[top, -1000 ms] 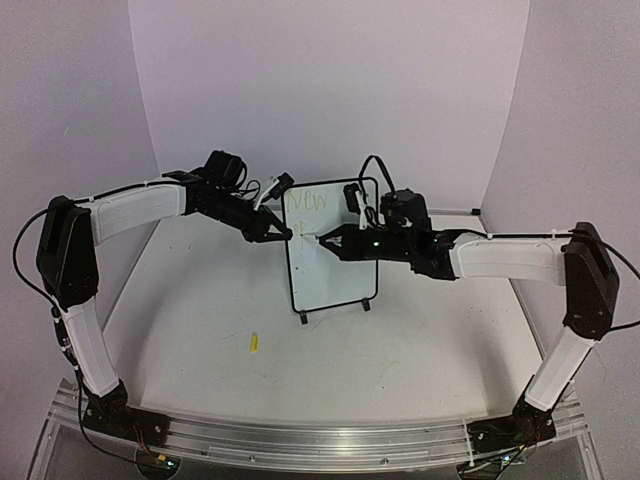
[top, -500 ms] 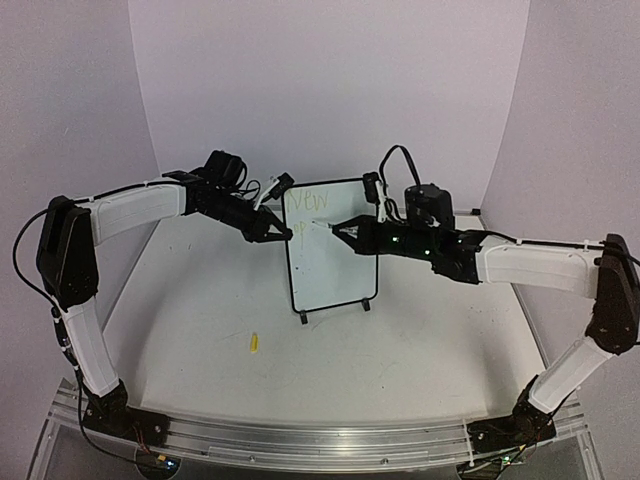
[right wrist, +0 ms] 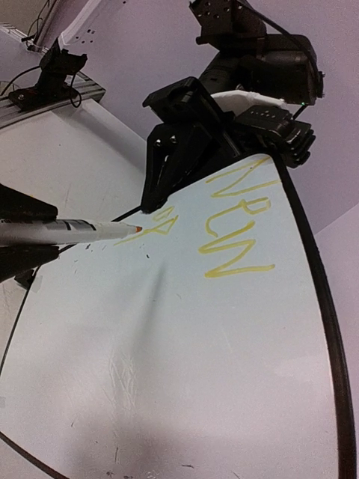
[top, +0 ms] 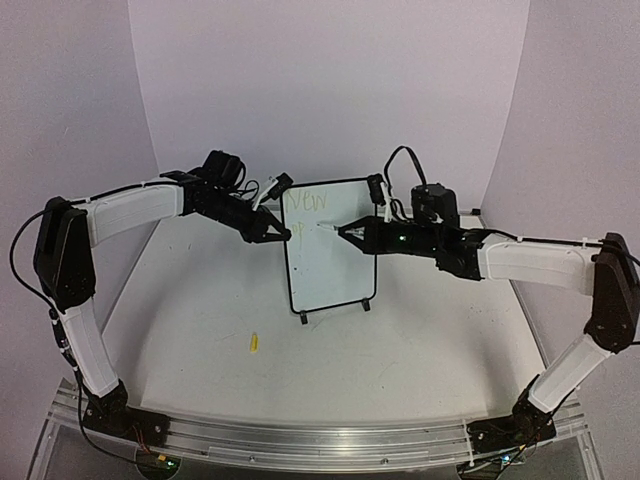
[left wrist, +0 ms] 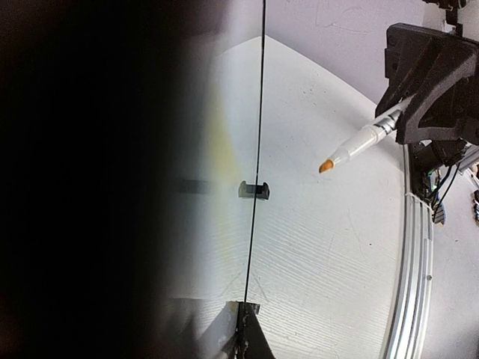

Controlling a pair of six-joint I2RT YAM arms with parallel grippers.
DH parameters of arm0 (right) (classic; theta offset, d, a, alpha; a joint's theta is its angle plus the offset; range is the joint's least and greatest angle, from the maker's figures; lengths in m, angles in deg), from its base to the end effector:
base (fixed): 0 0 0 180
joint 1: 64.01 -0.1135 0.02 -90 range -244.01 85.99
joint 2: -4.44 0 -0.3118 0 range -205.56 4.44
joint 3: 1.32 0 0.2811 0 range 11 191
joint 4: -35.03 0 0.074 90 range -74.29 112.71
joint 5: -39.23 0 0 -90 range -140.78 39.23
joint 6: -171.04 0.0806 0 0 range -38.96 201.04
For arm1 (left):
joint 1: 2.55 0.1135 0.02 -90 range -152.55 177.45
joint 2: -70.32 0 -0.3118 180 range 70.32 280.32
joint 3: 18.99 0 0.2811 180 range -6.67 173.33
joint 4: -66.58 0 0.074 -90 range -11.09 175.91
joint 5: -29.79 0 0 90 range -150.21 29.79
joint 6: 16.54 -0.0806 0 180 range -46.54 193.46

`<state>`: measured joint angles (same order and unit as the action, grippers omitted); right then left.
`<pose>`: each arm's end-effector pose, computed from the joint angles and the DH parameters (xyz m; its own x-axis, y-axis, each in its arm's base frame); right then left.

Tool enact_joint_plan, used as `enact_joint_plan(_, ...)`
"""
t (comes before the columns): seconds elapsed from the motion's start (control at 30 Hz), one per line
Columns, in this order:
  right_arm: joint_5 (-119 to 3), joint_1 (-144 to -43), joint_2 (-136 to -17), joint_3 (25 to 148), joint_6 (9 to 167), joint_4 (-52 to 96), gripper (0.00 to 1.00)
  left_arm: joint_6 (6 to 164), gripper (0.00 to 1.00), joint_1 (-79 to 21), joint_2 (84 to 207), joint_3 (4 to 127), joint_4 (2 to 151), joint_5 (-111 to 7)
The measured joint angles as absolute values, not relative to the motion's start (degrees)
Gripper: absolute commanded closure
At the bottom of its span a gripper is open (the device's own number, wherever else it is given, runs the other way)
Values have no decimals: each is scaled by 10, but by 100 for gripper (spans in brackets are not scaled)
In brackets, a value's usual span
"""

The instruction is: Write a sentence on the whiteboard

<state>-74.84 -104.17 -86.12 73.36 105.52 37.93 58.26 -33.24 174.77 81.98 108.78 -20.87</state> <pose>0.3130 0.3071 0.3152 -0.5261 0.0511 -0.8489 -0.7412 0.4618 0.4872 0.3812 -0.2857 0.3008 -0.3904 0.4675 -0.7931 0.9098 0.3279 -0.2545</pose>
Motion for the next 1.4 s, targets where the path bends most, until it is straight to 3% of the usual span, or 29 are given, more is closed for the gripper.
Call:
enact_joint_plan(0.9, -757, -1044, -938, 807, 1042, 377, 100, 585, 100, -336, 1742, 814, 1084, -218)
enact_joint_plan(1.4, -746, -1051, -938, 770, 1056, 376, 100, 586, 100, -336, 1742, 813, 1084, -219)
